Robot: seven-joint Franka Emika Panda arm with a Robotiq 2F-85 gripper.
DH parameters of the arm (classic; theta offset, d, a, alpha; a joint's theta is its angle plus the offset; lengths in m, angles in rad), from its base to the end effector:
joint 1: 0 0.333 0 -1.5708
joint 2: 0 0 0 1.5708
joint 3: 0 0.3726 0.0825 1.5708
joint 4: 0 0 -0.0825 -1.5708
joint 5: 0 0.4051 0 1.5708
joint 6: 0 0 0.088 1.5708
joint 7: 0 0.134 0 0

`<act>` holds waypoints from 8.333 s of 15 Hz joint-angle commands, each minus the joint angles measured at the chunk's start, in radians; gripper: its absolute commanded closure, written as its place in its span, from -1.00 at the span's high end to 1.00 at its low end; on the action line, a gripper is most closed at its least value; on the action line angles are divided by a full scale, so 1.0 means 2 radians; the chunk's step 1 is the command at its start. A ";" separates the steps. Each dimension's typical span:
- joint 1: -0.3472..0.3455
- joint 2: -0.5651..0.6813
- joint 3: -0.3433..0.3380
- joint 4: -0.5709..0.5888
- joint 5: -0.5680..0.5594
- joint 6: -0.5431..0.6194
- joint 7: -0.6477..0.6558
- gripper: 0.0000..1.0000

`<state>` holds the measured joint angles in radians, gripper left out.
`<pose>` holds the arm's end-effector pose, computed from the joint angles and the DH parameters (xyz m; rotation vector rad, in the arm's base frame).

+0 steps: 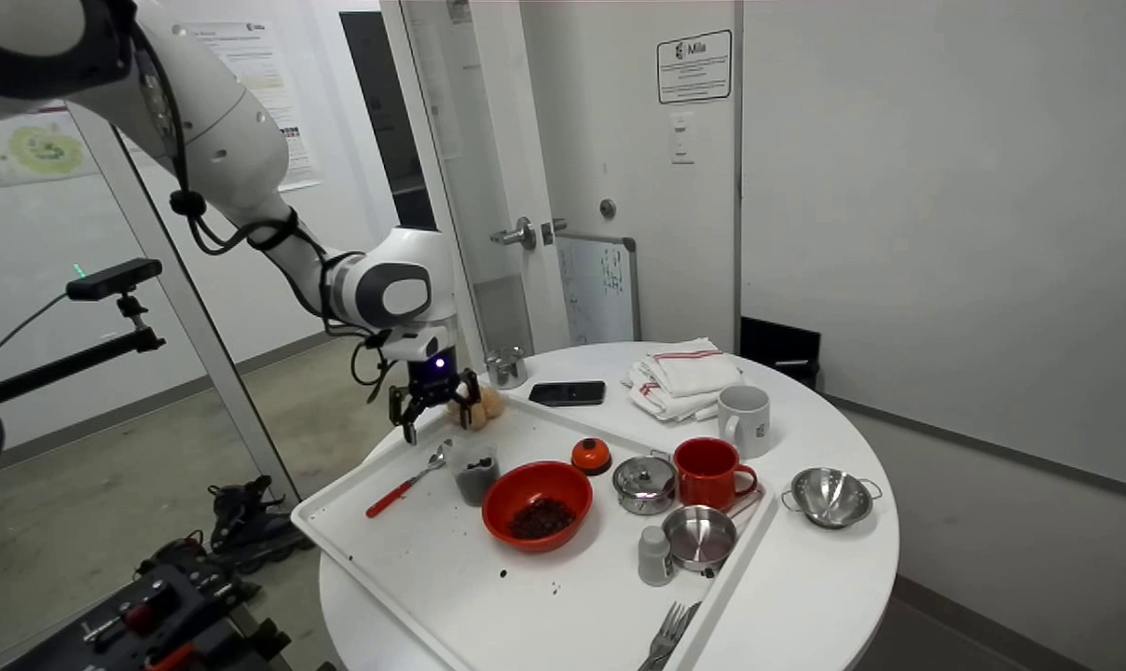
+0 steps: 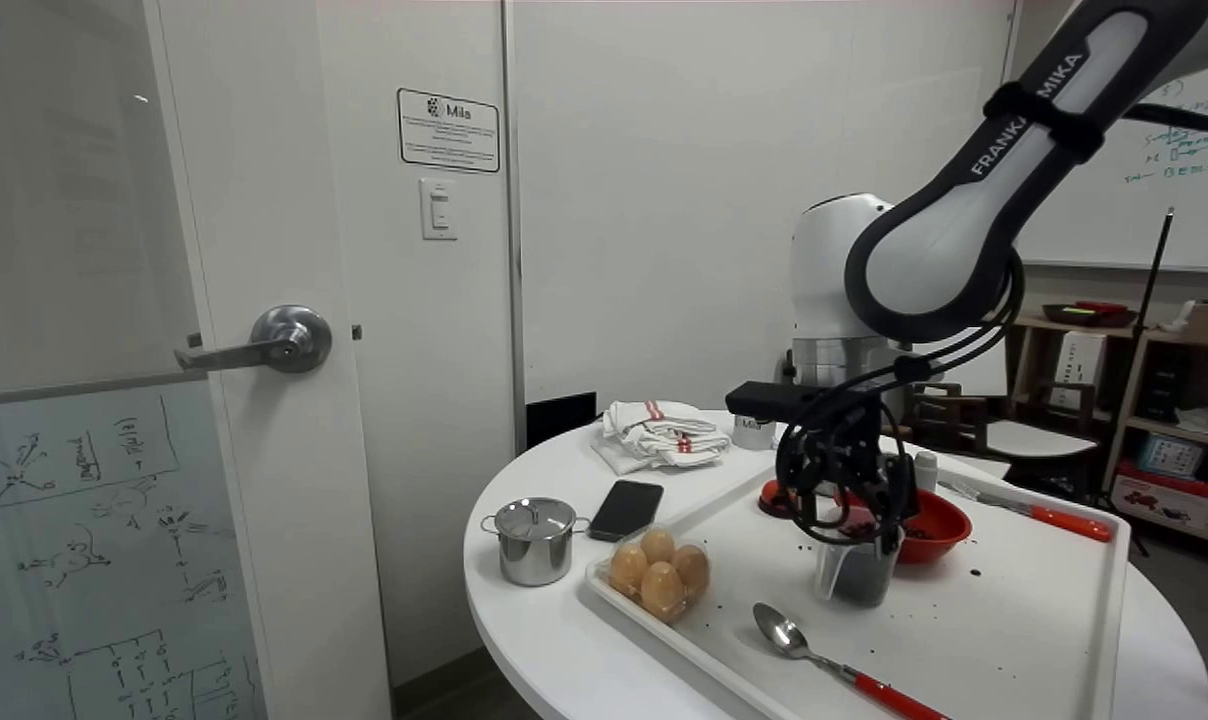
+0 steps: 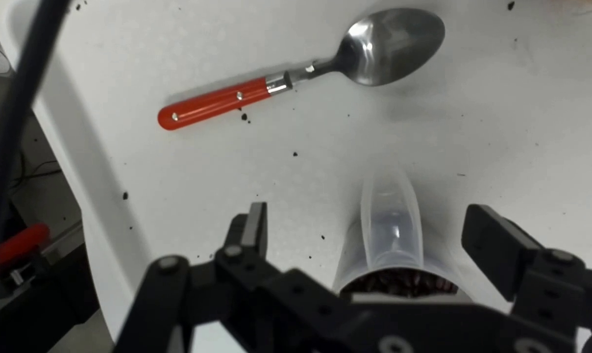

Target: Pick the jar and pour some beans into the red bowl

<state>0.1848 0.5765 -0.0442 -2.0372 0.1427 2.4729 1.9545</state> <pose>0.6098 0.0882 0.1473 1.7375 -2.4995 -0.1796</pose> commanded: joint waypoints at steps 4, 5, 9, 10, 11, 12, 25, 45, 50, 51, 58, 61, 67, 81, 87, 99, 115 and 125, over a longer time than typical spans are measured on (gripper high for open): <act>-0.028 0.004 -0.001 0.011 -0.002 -0.022 -0.061 0.33; -0.030 0.006 0.000 0.013 -0.002 -0.024 -0.068 0.16; -0.029 0.009 0.004 0.018 0.001 -0.027 -0.094 -0.44; -0.028 0.009 0.005 0.018 0.001 -0.027 -0.097 -0.61; -0.027 0.009 0.006 0.017 0.002 -0.028 -0.101 -0.08; -0.026 0.008 0.008 0.015 0.002 -0.028 -0.106 0.16; -0.033 -0.019 0.027 -0.075 0.027 0.039 -0.176 1.00; -0.039 -0.056 0.027 -0.078 0.041 0.037 -0.198 -0.80; -0.074 -0.142 0.056 -0.139 0.120 0.026 -0.261 -0.80; -0.081 -0.158 0.058 -0.149 0.138 0.017 -0.278 -0.80; -0.077 -0.177 0.034 -0.154 0.138 -0.032 -0.285 -0.45; -0.080 -0.166 0.035 -0.142 0.151 -0.045 -0.289 -0.80; -0.121 -0.112 0.019 -0.076 0.210 -0.099 -0.311 -0.79; -0.222 -0.012 -0.014 0.071 0.394 -0.341 -0.571 -0.80; -0.262 0.030 -0.051 0.088 0.471 -0.444 -0.625 -0.80; -0.287 0.080 -0.086 0.089 0.571 -0.556 -0.674 -0.79; -0.310 0.111 -0.108 0.092 0.633 -0.633 -0.691 -0.79; -0.205 0.037 -0.141 0.037 0.602 -0.426 -0.621 -0.79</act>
<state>-0.3156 0.7403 -0.3055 -1.9006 1.3822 1.4813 0.6500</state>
